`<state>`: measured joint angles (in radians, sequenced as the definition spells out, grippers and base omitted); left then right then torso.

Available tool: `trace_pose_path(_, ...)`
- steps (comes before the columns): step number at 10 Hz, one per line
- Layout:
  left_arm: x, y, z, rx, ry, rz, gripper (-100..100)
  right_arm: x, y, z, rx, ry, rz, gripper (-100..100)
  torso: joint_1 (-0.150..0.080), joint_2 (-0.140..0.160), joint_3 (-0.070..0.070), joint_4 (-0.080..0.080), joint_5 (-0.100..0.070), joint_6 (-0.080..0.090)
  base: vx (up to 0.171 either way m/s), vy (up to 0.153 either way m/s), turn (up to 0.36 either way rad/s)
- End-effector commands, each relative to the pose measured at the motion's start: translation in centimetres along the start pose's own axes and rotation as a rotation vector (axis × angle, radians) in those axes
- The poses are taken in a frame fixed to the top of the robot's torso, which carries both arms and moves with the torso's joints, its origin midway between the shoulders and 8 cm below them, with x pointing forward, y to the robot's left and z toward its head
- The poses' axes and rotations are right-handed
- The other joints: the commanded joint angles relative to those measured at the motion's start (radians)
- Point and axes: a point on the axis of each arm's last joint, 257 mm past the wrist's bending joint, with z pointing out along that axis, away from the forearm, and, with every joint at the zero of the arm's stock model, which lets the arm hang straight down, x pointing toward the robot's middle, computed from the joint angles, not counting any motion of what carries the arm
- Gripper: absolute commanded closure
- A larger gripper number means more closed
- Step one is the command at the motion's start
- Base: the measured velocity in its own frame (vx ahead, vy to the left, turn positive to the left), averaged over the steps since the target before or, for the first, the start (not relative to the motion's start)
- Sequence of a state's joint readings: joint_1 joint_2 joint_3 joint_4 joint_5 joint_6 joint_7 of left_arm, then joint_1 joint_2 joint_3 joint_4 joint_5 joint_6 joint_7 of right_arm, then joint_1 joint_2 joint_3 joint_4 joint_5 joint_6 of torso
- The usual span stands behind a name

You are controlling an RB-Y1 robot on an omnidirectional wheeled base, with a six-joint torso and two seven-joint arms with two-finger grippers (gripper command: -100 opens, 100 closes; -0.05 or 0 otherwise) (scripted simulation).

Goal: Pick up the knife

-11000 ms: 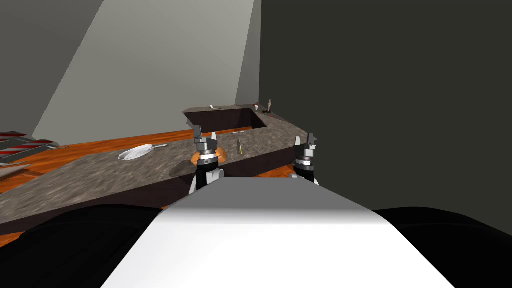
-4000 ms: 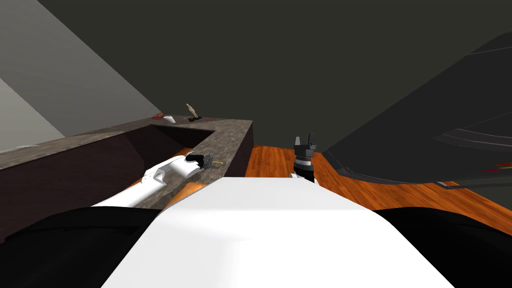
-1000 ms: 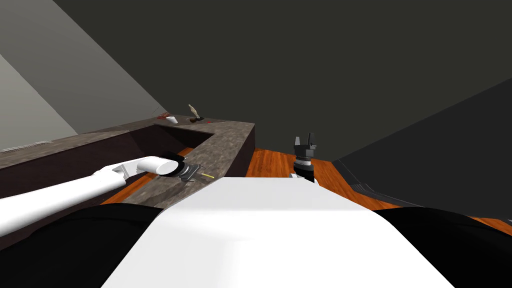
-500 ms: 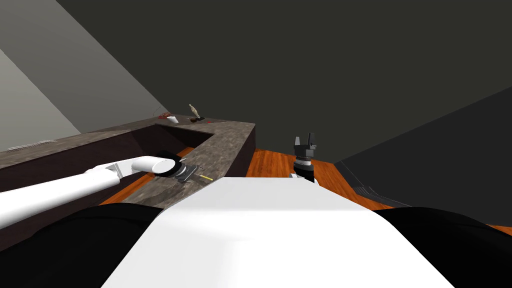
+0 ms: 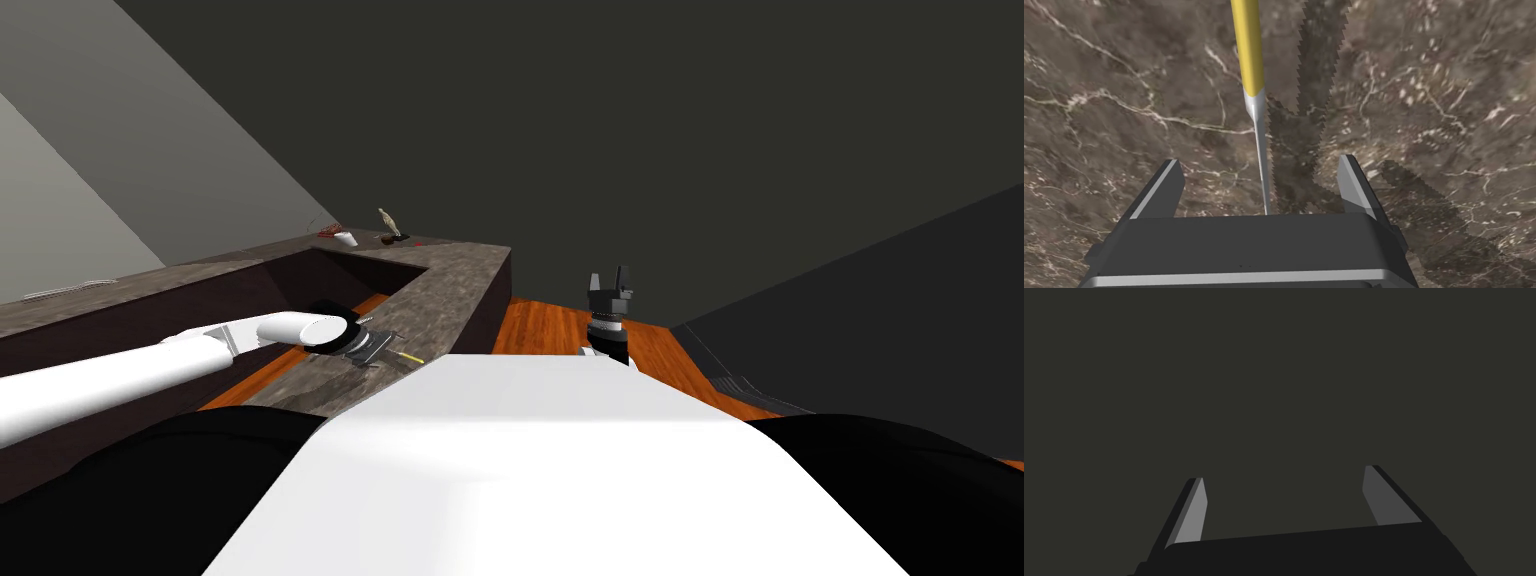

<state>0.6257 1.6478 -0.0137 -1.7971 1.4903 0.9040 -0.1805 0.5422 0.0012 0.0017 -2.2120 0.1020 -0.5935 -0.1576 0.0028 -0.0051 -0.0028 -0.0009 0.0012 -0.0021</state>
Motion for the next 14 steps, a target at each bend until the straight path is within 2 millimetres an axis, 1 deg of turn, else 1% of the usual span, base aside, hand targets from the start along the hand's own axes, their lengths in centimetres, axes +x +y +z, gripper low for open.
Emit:
trace_pose_path(1, -0.4, 0.7, 0.8, 0.002, -0.004, -0.024, -100, 0.0, 0.0, 0.0, 0.0, 0.0, 0.0, 0, 0.0, 0.0, 0.0, 0.0, 0.0, 0.0, -0.028, -0.002, -0.168)
trace_pose_path(3, -0.8, 1.6, 1.9, 0.003, -0.008, -0.054, -100, 0.0, 0.0, 0.0, 0.0, 0.0, 0.0, 0, 0.0, 0.003, 0.002, 0.001, 0.0, 0.0, -0.06, -0.005, -0.191)
trace_pose_path(4, -0.7, 1.3, 1.5, 0.003, -0.007, -0.045, -100, 0.0, 0.0, 0.0, 0.0, 0.0, 0.0, 0, 0.0, 0.004, 0.002, 0.001, 0.0, 0.0, -0.027, -0.002, -0.023)
trace_pose_path(5, -0.7, 1.3, 1.6, 0.003, -0.007, -0.047, 100, 0.0, 0.0, 0.0, 0.0, 0.0, 0.0, 0, 0.0, 0.003, 0.002, 0.001, 0.0, 0.0, 0.0, 0.0, 0.0)
trace_pose_path(9, -0.8, 1.4, 1.5, 0.001, -0.008, -0.047, 100, 0.0, 0.0, 0.0, 0.0, 0.0, 0.0, 0, 0.003, -0.002, -0.001, -0.001, 0.003, 0.002, -0.001, 0.001, 0.003)
trace_pose_path(10, -0.8, 1.4, 1.5, 0.001, -0.008, -0.047, 0, 0.0, 0.0, 0.0, 0.0, 0.0, 0.0, 0, 0.003, -0.002, -0.002, -0.001, 0.003, 0.002, 0.0, 0.0, 0.0)
trace_pose_path(11, -0.5, 2.0, 1.2, -0.029, -0.005, -0.041, -100, 0.0, 0.0, 0.0, 0.0, 0.0, 0.0, 0, 0.003, -0.002, -0.002, -0.001, 0.003, 0.002, 0.033, -0.084, 0.021)
trace_pose_path(12, -0.4, 2.3, 1.0, -0.044, -0.003, -0.039, -100, 0.0, 0.0, 0.0, 0.0, 0.0, 0.0, 0, -0.002, -0.004, -0.003, -0.001, 0.002, 0.002, 0.037, -0.165, 0.039)
trace_pose_path(13, -0.4, 2.2, 1.1, -0.034, -0.005, -0.04, -100, 0.0, 0.0, 0.0, 0.0, 0.0, 0.0, 0, -0.007, -0.005, -0.003, -0.001, 0.001, 0.002, 0.012, -0.081, 0.02)
trace_pose_path(14, -0.4, 2.2, 1.1, -0.036, -0.004, -0.04, 0, 0.0, 0.0, 0.0, 0.0, 0.0, 0.0, 0, -0.003, -0.004, -0.003, -0.001, 0.001, 0.002, 0.002, -0.014, 0.0)
